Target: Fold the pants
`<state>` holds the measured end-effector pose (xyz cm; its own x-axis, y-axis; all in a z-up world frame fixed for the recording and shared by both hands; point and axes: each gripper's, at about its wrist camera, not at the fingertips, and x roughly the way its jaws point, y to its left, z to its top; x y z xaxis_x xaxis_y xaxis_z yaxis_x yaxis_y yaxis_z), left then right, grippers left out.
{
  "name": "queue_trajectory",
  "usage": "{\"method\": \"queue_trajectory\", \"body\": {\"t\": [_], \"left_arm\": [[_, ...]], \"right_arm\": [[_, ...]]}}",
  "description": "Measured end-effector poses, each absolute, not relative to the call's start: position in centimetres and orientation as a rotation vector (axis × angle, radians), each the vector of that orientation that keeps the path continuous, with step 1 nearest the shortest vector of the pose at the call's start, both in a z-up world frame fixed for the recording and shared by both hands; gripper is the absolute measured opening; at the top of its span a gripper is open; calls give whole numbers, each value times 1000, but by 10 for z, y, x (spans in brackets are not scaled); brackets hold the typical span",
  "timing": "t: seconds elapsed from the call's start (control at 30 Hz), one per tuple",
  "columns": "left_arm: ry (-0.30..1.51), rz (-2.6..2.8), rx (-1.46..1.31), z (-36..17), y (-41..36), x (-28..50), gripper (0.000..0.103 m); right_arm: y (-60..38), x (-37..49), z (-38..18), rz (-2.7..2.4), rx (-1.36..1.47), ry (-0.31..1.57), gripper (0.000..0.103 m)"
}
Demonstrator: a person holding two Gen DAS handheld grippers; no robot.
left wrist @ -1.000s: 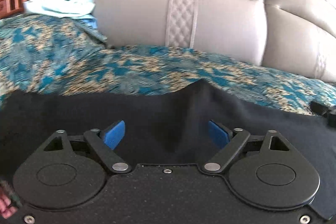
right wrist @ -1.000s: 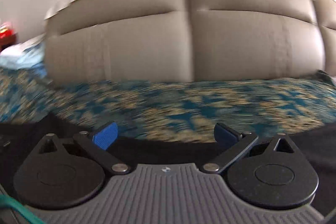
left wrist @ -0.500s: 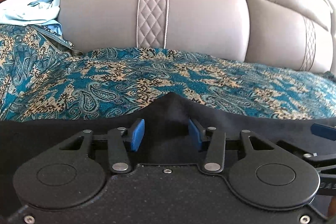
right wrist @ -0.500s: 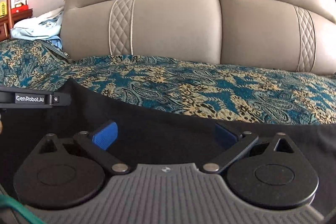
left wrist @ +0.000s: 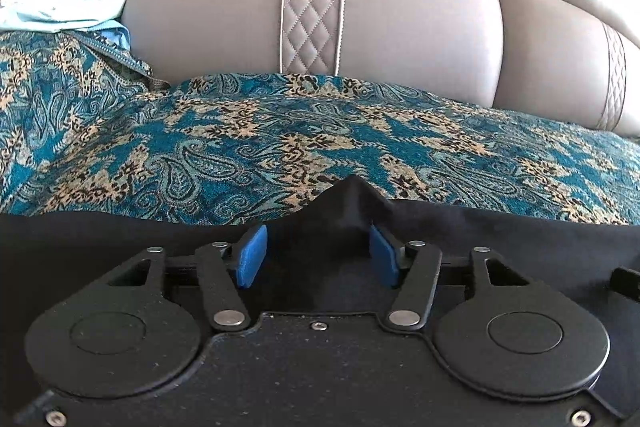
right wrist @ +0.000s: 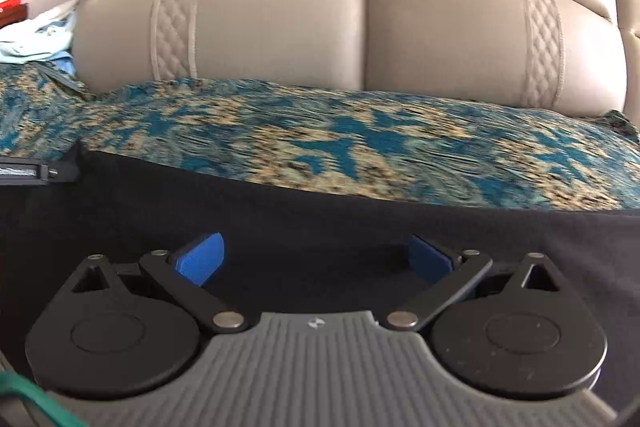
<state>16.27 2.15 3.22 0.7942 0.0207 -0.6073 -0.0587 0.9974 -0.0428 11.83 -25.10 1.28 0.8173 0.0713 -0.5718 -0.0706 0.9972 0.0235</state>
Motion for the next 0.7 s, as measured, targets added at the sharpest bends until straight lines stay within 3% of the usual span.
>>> {"method": "queue_trajectory", "body": {"t": [0.4, 0.7], "left_arm": [[610, 55, -25, 27, 20, 158, 68], [578, 81, -31, 20, 27, 157, 89]], "right_arm": [[-380, 135, 14, -164, 90, 660, 103], [-460, 134, 17, -314, 244, 620, 103]]}}
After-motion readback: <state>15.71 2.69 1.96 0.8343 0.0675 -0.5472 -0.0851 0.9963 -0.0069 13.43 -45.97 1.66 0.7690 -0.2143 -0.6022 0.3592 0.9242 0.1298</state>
